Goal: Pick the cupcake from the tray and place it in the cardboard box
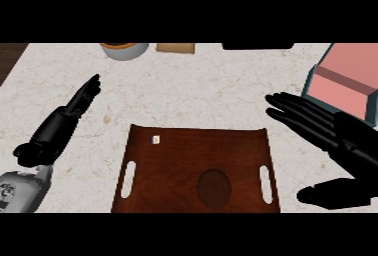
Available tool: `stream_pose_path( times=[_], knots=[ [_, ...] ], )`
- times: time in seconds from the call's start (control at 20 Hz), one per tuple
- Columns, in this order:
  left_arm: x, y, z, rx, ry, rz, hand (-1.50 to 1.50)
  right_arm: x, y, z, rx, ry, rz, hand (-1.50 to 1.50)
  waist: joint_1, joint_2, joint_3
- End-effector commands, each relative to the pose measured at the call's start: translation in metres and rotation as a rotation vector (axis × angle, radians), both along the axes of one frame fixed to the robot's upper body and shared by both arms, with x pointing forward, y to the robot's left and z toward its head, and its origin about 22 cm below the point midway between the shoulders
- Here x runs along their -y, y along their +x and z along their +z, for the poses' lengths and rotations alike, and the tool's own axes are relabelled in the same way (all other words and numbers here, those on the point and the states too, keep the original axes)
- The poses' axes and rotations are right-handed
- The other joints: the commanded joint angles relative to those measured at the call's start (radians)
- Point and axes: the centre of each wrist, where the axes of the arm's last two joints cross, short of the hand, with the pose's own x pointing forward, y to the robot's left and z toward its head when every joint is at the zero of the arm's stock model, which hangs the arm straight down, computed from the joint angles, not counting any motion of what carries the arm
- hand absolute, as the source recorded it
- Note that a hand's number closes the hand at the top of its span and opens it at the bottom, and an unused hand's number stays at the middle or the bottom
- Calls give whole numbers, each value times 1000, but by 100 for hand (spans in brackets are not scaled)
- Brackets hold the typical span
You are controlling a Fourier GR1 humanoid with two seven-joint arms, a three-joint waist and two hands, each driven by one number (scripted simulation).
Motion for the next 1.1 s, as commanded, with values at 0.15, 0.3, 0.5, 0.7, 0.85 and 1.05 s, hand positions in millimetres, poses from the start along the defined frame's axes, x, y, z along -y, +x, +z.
stream_pose_path(
  times=[0.15,0.3,0.5,0.7,0.85,1.05],
  knots=[
    [3,1,-11,-1,14,-11,0,-44,-39,22,-23,-405,38,-150,17,-2,-4],
    [7,8,-6,-1,10,-12,0,-66,-54,31,-41,-481,44,-150,18,0,-2],
    [16,0,-4,4,14,-18,0,-85,-66,25,-15,-588,-38,-150,22,-1,0],
    [1,-3,-12,-3,18,-10,0,-121,-85,9,-46,-649,-51,-150,22,-1,0],
    [0,9,3,-5,-20,-23,0,-141,-92,7,-101,-655,-75,-150,15,0,0],
    [-8,2,4,5,-1,-18,0,-162,-93,-7,-133,-692,-81,-150,19,0,1]
  ],
)
